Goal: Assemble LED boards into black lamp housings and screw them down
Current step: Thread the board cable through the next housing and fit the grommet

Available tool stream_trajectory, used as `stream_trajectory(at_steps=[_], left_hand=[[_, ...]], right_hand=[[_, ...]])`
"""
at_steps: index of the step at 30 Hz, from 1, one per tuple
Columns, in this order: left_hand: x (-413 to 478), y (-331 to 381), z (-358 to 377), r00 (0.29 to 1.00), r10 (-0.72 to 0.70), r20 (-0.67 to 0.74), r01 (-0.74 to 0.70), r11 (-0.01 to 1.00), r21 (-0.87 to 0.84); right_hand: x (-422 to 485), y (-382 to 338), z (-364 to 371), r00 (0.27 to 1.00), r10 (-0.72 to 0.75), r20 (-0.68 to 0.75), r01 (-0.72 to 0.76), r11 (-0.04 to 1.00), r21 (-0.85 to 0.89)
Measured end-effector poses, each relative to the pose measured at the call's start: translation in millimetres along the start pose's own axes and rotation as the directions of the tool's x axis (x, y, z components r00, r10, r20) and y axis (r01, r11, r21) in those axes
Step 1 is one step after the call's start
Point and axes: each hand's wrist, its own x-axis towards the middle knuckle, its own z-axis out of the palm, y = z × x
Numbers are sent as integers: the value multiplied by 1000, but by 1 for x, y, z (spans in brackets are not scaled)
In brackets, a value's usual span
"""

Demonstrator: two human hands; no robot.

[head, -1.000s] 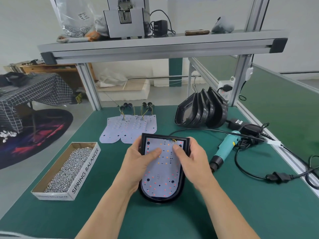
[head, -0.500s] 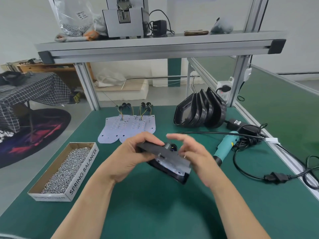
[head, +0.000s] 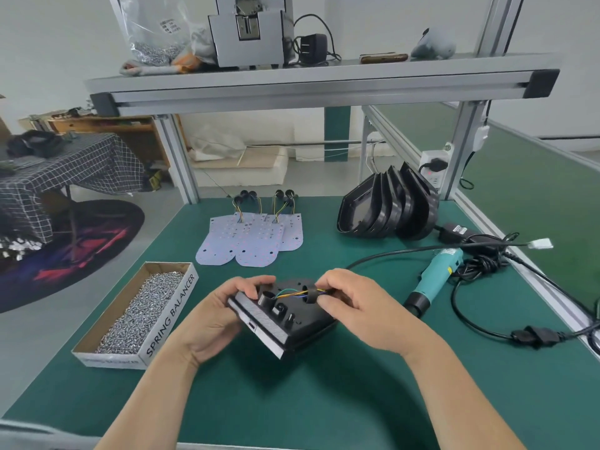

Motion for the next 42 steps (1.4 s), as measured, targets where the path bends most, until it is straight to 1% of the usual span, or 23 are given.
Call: stream_trajectory(at_steps=[2, 5, 7, 9, 11, 12, 13, 14, 15, 16, 17, 18, 19, 21, 23, 27, 29, 31, 33, 35, 37, 40, 42], left_hand=[[-4, -8, -6, 1000, -13, -8, 12, 999, -41], [-9, -12, -14, 999, -36, -7, 36, 997, -75], [-12, -10, -16, 994, -70, -81, 66, 996, -55], [-15, -3, -11, 979, -51, -199, 65, 996, 63], [-16, 8, -1, 955, 68, -287, 16, 960, 281], [-18, 14, 5, 950, 151, -272, -29, 913, 407], [-20, 20, 13, 959, 214, -185, -82, 836, 542], [-22, 24, 22, 972, 226, -68, -122, 725, 678], [-22, 24, 31, 981, 194, 29, -142, 597, 790], [-21, 21, 38, 985, 155, 70, -138, 485, 863], [-19, 17, 45, 989, 137, 61, -114, 417, 902], [-18, 13, 50, 989, 146, 35, -90, 384, 919], [-17, 9, 54, 987, 162, 7, -69, 382, 922], [-15, 4, 55, 974, 220, -50, -39, 384, 922], [-15, -3, 52, 956, 253, -146, 23, 435, 900], [-16, -15, 50, 928, 331, -170, -12, 485, 874], [-18, -21, 46, 938, 301, -174, -1, 505, 863], [-18, -29, 39, 943, 244, -227, 79, 499, 863], [-17, -33, 35, 937, 233, -261, 106, 522, 846], [-16, -30, 36, 935, 216, -281, 104, 590, 801], [-16, -26, 37, 929, 200, -312, 97, 681, 726], [-15, -24, 39, 860, 250, -445, 42, 834, 550], [-13, -27, 41, 821, 240, -519, 29, 889, 457]], right_hand=[[5, -7, 6, 998, -56, -17, 54, 994, -99], [11, -12, 12, 995, -78, -65, 64, 978, -197], [14, -16, 17, 992, -86, -88, 61, 963, -263], [18, -21, 23, 992, -98, -82, 63, 934, -352], [23, -27, 31, 995, -94, -46, 63, 891, -450], [25, -30, 34, 996, -87, -19, 66, 868, -492], [28, -33, 37, 997, -82, 9, 74, 844, -532], [30, -37, 38, 996, -84, 33, 88, 819, -567], [33, -40, 39, 995, -87, 55, 103, 797, -596], [36, -42, 39, 994, -85, 76, 113, 779, -616], [39, -44, 39, 992, -71, 100, 118, 767, -630], [42, -45, 39, 990, -51, 128, 122, 759, -639], [44, -46, 39, 987, -35, 157, 129, 755, -643], [47, -51, 37, 980, -37, 194, 158, 739, -655], [50, -58, 36, 977, -88, 196, 201, 698, -688], [52, -70, 39, 970, -169, 176, 244, 653, -717], [51, -75, 40, 969, -182, 166, 246, 655, -715], [51, -78, 39, 966, -203, 159, 255, 653, -713], [50, -80, 37, 964, -220, 149, 259, 652, -712], [51, -80, 34, 964, -232, 128, 252, 652, -715], [51, -77, 31, 972, -222, 82, 215, 684, -697], [51, -71, 27, 987, -157, 26, 135, 741, -658], [52, -69, 24, 994, -103, 25, 94, 737, -669]])
